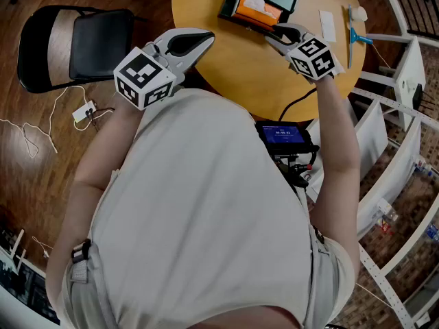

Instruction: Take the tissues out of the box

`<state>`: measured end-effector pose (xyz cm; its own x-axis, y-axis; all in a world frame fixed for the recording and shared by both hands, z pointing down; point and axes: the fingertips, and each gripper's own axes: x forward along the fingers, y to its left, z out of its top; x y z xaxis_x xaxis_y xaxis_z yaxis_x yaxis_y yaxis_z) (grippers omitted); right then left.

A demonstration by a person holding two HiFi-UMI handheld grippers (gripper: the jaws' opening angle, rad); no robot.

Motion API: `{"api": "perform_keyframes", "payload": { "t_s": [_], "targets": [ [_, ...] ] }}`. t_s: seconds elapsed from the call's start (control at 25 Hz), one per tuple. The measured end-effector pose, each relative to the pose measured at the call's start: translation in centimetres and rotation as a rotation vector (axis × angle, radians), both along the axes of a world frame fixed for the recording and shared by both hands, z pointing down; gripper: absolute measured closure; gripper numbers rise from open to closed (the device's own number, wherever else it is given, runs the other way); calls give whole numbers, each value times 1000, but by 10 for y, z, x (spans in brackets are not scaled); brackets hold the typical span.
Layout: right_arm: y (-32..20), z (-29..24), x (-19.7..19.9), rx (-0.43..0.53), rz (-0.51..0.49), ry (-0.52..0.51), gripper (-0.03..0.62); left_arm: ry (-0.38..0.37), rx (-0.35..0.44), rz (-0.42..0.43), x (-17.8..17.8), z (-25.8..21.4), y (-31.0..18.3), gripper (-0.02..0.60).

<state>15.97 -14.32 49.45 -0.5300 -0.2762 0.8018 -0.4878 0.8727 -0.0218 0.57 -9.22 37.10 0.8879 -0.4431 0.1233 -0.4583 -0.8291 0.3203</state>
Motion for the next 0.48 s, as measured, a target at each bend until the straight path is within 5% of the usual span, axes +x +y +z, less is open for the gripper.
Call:
{"api": "perform_keyframes", "payload": {
  "t_s": [0.24,0.48],
  "targets": [
    [-17,67,34,-63,-58,360,273,-12,21,-39,-9,-8,36,583],
    [-58,103,40,-159,-146,514,180,-25,-30,-121,-33,13,32,583]
  ]
}}
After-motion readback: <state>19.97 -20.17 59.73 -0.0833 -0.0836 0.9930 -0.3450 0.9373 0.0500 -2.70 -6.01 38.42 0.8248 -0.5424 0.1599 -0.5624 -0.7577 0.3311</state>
